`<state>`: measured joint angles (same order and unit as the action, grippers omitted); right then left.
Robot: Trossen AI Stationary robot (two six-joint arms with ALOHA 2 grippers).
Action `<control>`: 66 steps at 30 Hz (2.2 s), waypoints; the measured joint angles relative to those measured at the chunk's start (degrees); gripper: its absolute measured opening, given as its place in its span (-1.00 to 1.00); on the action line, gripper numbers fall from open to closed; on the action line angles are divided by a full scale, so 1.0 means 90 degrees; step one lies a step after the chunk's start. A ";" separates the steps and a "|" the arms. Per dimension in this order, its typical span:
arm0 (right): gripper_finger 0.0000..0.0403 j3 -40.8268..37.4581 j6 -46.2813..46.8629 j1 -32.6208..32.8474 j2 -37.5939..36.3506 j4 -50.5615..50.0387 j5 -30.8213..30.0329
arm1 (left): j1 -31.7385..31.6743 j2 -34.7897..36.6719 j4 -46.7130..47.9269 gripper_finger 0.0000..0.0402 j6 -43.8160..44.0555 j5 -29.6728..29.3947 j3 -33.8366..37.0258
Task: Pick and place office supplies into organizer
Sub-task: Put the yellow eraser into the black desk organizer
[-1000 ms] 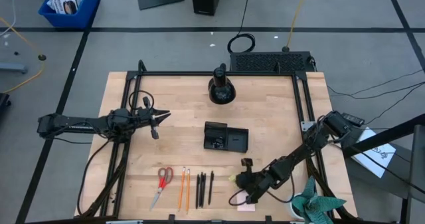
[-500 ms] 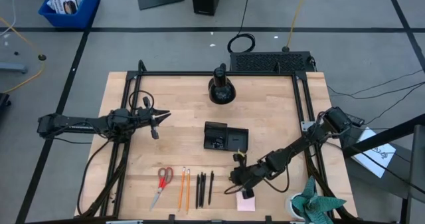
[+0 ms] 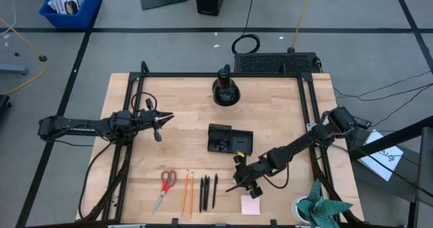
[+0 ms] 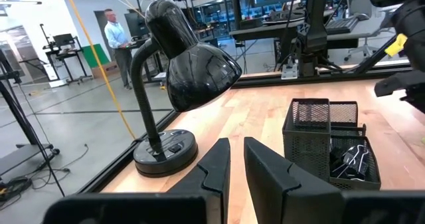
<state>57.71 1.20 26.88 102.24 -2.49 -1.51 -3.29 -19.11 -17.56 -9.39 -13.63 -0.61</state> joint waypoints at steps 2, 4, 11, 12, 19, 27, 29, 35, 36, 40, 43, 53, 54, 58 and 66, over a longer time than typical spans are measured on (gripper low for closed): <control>0.00 0.0000 -0.0232 -0.0079 0.0007 -0.0052 0.0143 | -0.0001 0.0001 0.0000 -0.75 0.0000 0.0000 -0.0001; 0.02 0.0000 -0.0462 -0.0145 0.0015 -0.0152 0.0200 | 0.0001 0.0001 0.0002 -0.75 0.0000 0.0000 0.0000; -0.07 0.0000 -0.0966 -0.0425 0.0019 -0.0388 0.0535 | -0.0001 0.0001 0.0053 -0.75 0.0000 0.0000 -0.0001; -0.09 0.0000 -0.1058 -0.0463 0.0019 -0.0386 0.0552 | 0.0000 0.0001 0.0076 -0.75 0.0000 0.0000 0.0001; -0.19 0.0002 -0.1213 -0.0656 0.0237 -0.0355 0.1226 | 0.0000 0.0001 0.0087 -0.75 -0.0073 -0.0005 -0.0001; -0.23 0.0029 -0.0866 -0.0649 0.0603 -0.0257 0.1328 | 0.0001 0.0001 0.0127 -0.75 -0.0094 -0.0053 -0.0001; -0.27 0.0029 -0.0620 -0.0649 0.0648 -0.0256 0.1319 | 0.0001 0.0001 0.0126 -0.75 -0.0090 -0.0053 -0.0001; -0.62 0.0021 0.0210 -0.0615 0.0663 -0.0198 0.1139 | -0.0002 -0.0001 0.0126 -0.75 -0.0073 -0.0053 -0.0001; -0.70 0.0019 0.0280 -0.0592 0.0660 -0.0196 0.1034 | 0.0001 0.0001 0.0125 -0.75 -0.0073 -0.0053 -0.0001; -0.94 0.0017 0.0322 -0.0499 0.0653 -0.0213 0.0850 | 0.0000 0.0001 0.0124 -0.75 -0.0070 -0.0053 0.0001; -0.97 0.0002 0.0360 -0.0440 0.0618 0.0009 0.0625 | 0.0001 0.0001 0.0124 -0.75 -0.0070 -0.0051 -0.0001; -0.95 -0.0010 0.0307 -0.0384 0.0356 0.0055 0.0506 | 0.0000 0.0000 0.0114 -0.75 -0.0070 -0.0054 -0.0001; -0.92 -0.0010 0.0295 -0.0384 0.0355 0.0061 0.0511 | -0.0002 0.0001 0.0114 -0.75 -0.0070 -0.0053 -0.0001; -0.71 -0.0010 0.0277 -0.0392 0.0350 0.0074 0.0687 | 0.0000 0.0000 0.0117 -0.75 -0.0070 -0.0053 -0.0001; -0.25 -0.0010 0.0389 -0.0399 0.0347 0.0065 0.0683 | -0.0002 -0.0001 0.0117 -0.75 -0.0070 -0.0053 0.0000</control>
<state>57.63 4.70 23.28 105.36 -1.91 4.64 -3.31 -19.11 -16.51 -10.02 -14.11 -0.61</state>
